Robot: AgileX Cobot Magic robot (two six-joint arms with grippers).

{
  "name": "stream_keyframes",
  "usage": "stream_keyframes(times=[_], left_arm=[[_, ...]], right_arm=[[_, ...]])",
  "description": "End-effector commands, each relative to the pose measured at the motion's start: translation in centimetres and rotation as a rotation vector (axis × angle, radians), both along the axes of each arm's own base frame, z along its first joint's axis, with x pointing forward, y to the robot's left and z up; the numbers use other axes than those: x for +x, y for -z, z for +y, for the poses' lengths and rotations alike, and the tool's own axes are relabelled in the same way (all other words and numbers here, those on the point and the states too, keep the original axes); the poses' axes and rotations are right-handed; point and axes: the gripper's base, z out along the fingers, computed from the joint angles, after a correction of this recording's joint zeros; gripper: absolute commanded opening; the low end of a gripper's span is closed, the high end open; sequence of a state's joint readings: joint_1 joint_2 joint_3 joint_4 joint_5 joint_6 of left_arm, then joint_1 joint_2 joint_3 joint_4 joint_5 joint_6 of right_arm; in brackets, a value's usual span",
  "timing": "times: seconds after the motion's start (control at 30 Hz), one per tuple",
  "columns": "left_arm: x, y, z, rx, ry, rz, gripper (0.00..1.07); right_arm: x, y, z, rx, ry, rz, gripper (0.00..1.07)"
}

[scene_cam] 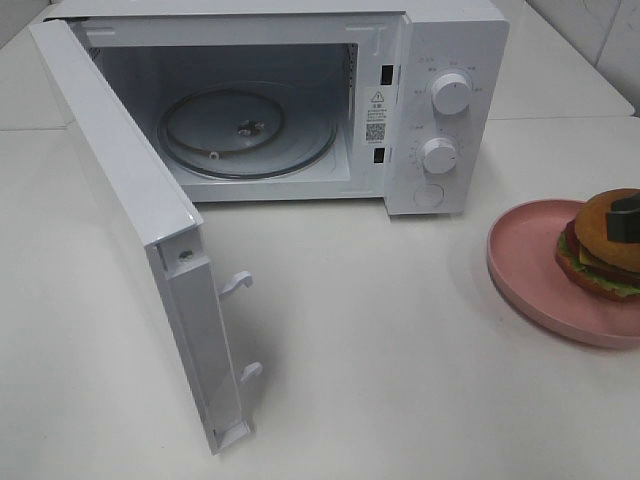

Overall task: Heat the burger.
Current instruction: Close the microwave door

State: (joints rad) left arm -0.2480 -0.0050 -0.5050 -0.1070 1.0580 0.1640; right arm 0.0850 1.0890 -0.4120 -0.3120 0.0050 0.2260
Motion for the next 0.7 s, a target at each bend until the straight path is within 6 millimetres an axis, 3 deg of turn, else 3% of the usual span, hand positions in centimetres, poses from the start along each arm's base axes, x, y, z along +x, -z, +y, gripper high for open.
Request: stream_keyframes(times=[0.03,0.3,0.53,0.63,0.7], left_arm=[[-0.2,-0.1,0.1,-0.017,-0.009,-0.030,0.00],[-0.2,-0.1,0.1,-0.017,-0.009,-0.030,0.00],[-0.2,-0.1,0.1,-0.017,-0.009,-0.030,0.00],[-0.2,-0.1,0.1,-0.017,-0.009,-0.030,0.00],[-0.2,-0.1,0.1,-0.017,-0.009,-0.030,0.00]], right_arm=[[-0.9,0.4,-0.5,0.138,0.197,0.114,0.56],[-1.2,-0.3,-0.8,0.091,0.224,0.255,0.56],[-1.7,-3.7,1.5,0.187,0.003,0.510,0.56],[-1.7,-4.2,1.7,0.198,-0.013,0.517,0.56],[-1.6,-6.2,1.7,0.204,-0.015,0.512,0.56]])
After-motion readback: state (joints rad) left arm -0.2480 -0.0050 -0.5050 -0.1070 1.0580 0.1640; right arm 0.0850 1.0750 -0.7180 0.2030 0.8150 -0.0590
